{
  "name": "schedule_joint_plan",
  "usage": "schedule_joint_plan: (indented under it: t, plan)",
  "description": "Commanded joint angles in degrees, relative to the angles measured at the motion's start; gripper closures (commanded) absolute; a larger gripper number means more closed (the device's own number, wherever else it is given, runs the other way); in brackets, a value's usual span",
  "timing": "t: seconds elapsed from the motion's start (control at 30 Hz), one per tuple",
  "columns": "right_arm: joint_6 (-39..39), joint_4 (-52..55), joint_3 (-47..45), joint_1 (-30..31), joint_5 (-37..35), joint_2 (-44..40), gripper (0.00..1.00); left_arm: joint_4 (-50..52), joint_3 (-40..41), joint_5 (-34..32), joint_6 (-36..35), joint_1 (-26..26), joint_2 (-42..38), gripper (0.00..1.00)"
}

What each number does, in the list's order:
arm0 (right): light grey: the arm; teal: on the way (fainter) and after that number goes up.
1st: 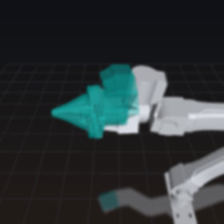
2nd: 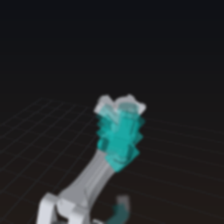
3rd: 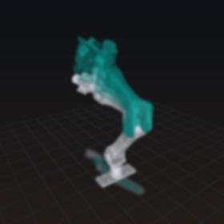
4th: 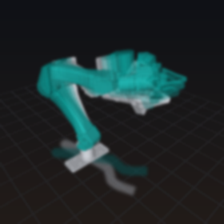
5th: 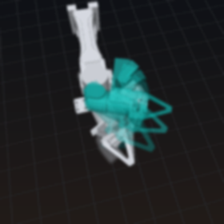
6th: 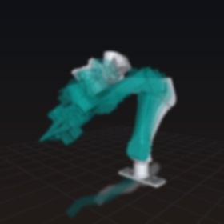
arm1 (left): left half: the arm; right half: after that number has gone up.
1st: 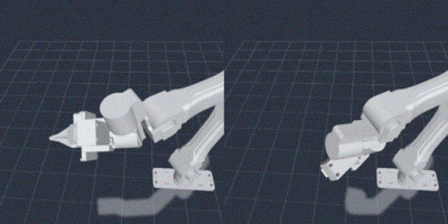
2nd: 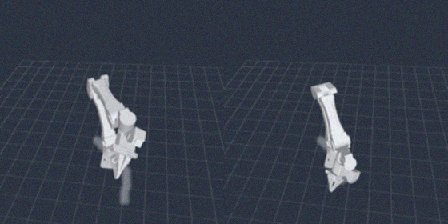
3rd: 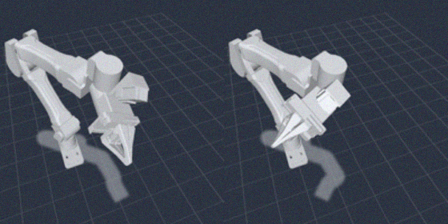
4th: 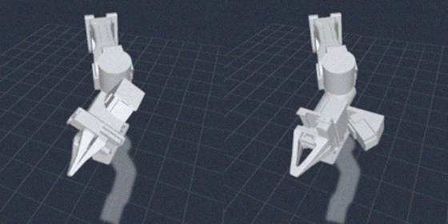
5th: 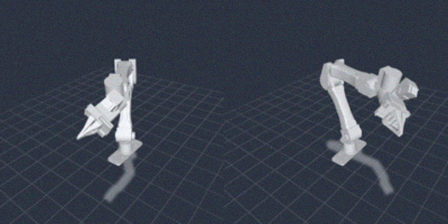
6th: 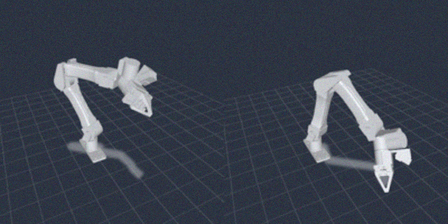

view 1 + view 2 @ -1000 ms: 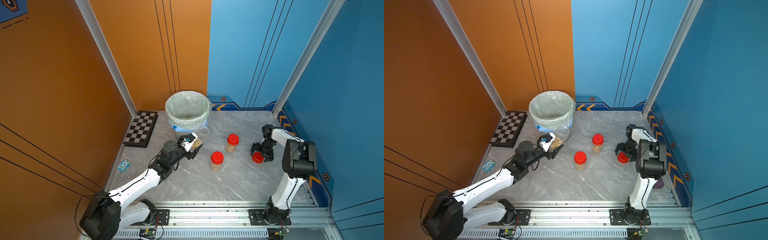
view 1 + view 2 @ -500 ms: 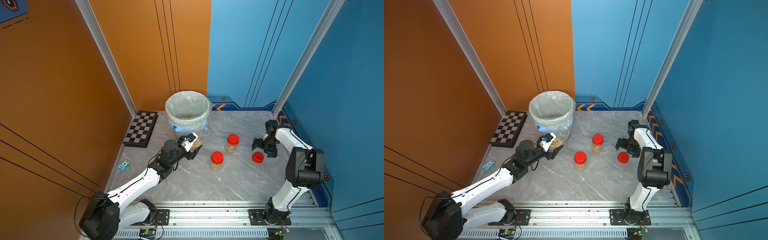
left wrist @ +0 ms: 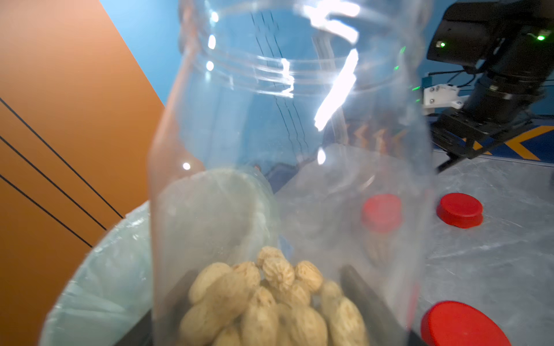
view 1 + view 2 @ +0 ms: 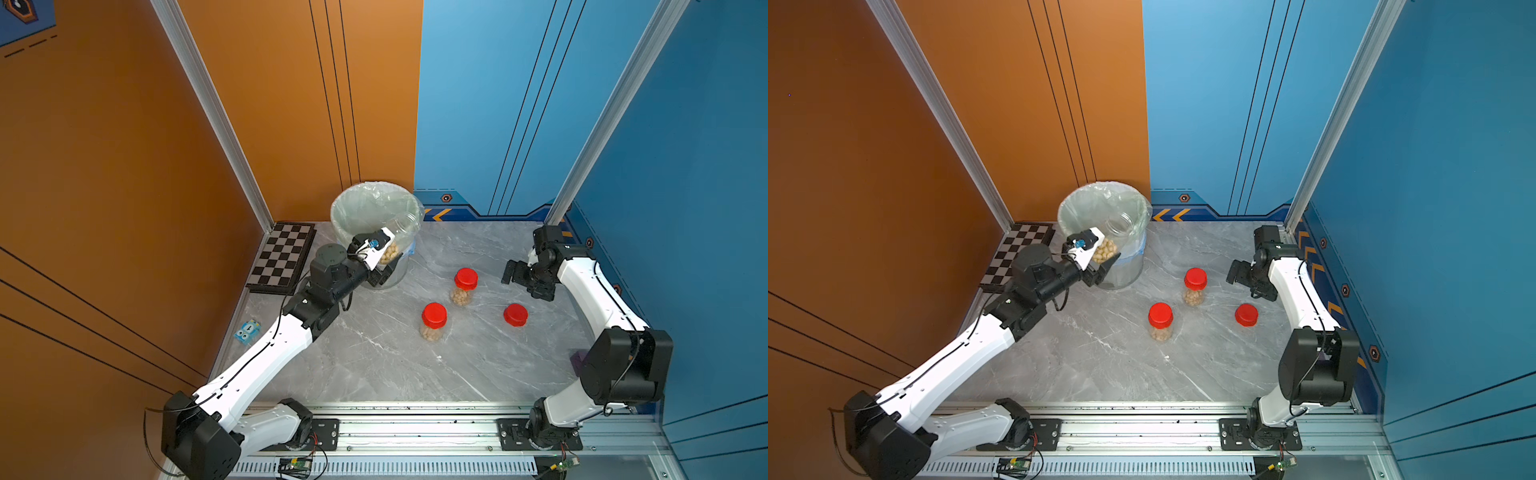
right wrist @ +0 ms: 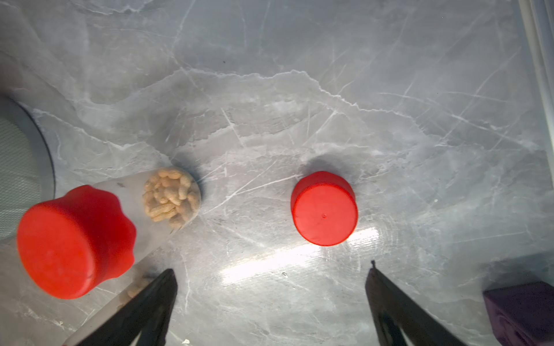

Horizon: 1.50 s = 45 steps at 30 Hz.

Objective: Empty moldy peanuts from jars
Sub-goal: Pour the moldy peanuts from the jar into the trash bin.

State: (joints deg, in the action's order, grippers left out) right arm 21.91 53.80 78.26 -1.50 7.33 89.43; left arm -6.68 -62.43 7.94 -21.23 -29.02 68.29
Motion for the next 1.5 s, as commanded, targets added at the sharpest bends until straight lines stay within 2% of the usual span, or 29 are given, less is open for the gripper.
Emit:
schedule_joint_plan:
  t: [0.0,0.13,0.3,0.57,0.7,0.9,1.3,1.47]
  plan:
    - [1.44,-2.12,-1.3,0.44,1.44,-1.96,0.02,6.17,-9.12,1.18,-4.28,1.71,3.17,0.47]
    - [1.52,-4.94,-3.62,0.54,2.35,-4.09,0.02,13.46,-20.09,0.59,-8.88,4.24,9.48,0.47]
    - [0.56,-6.6,-7.08,0.09,3.12,-6.33,0.02,19.51,-29.24,0.85,-11.72,8.72,15.85,0.46]
    - [-1.11,-7.22,-10.7,-1.52,3.66,-11.38,0.02,32.91,-42.48,-7.94,-24.24,9.44,23.75,0.47]
    - [-1.8,-7.87,-12.65,-2.63,4.96,-13.39,0.02,34.77,-44.8,-11.15,-29.05,9.69,25.29,0.47]
    - [-1.43,-9.83,-16.27,-3.5,6.55,-17.0,0.02,36.21,-48.58,-20.55,-38.13,8.92,29.04,0.47]
    - [-0.65,-12.66,-22.13,-5.41,8.7,-22.21,0.02,36.21,-52.65,-33.29,-52.58,7.39,36.48,0.48]
    - [-0.55,-13.44,-23.02,-5.71,8.98,-22.11,0.02,36.19,-54.56,-34.84,-56.84,7.06,38.83,0.48]
